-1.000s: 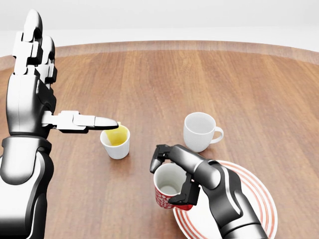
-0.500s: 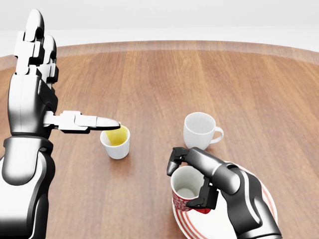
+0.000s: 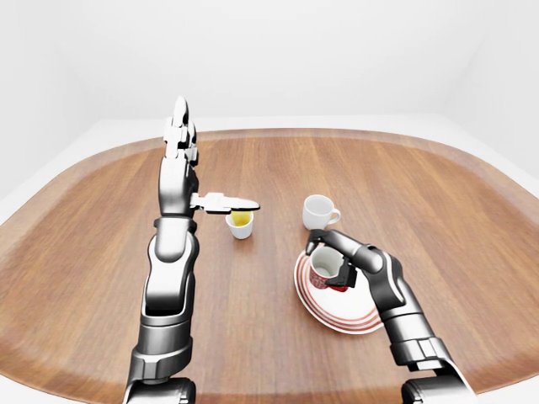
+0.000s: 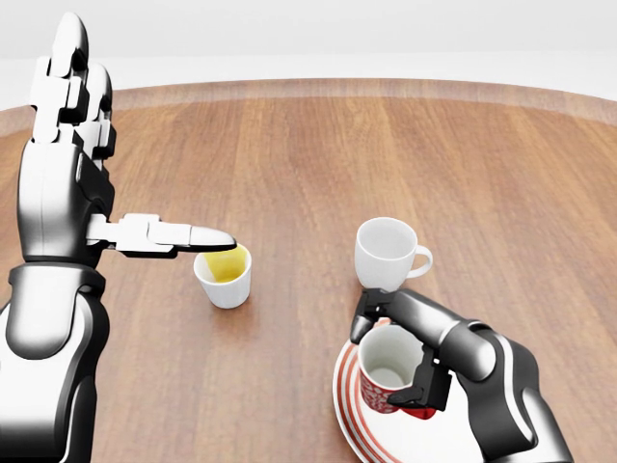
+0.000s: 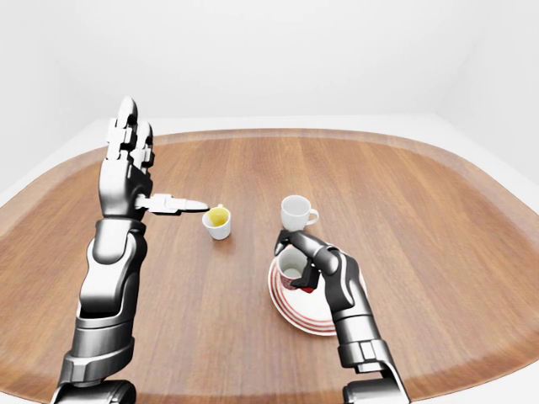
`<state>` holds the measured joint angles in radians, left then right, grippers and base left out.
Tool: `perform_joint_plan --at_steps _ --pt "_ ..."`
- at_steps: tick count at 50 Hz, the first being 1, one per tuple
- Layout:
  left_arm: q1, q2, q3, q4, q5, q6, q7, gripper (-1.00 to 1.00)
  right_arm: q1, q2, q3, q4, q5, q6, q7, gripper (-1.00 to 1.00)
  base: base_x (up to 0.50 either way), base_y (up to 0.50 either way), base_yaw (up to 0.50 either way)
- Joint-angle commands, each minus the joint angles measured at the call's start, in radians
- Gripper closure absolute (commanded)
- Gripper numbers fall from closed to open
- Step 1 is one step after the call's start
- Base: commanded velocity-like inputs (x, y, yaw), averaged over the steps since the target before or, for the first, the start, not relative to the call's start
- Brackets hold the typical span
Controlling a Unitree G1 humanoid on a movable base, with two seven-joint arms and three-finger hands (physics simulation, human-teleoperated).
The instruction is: Pick up the red mug and put it on the plate
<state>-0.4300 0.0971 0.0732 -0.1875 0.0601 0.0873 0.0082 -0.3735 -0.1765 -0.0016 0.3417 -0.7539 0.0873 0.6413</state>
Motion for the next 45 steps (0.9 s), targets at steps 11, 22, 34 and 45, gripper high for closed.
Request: perform_joint_plan --at_steps 11,22,34,45 --pt "0.003 -0.006 -0.005 -0.01 0.005 0.0 -0.001 -1.0 0.016 -0.045 -0.038 0.006 0.001 0.0 0.006 1.0 0.0 0.0 0.0" --pt "0.009 -0.01 -0.009 -0.015 0.008 0.0 -0.001 -1.0 0.018 -0.062 -0.054 0.045 0.022 0.0 -0.017 1.0 0.0 0.0 0.0" --pt "0.013 -0.013 -0.012 -0.021 0.012 0.0 -0.001 -1.0 0.016 -0.075 -0.061 0.084 0.043 0.0 -0.043 1.0 0.0 0.0 0.0" --pt "0.013 -0.012 -0.008 -0.017 0.009 0.0 -0.002 -1.0 -0.005 -0.087 -0.065 0.158 0.062 0.0 -0.083 1.0 0.0 0.0 0.0"
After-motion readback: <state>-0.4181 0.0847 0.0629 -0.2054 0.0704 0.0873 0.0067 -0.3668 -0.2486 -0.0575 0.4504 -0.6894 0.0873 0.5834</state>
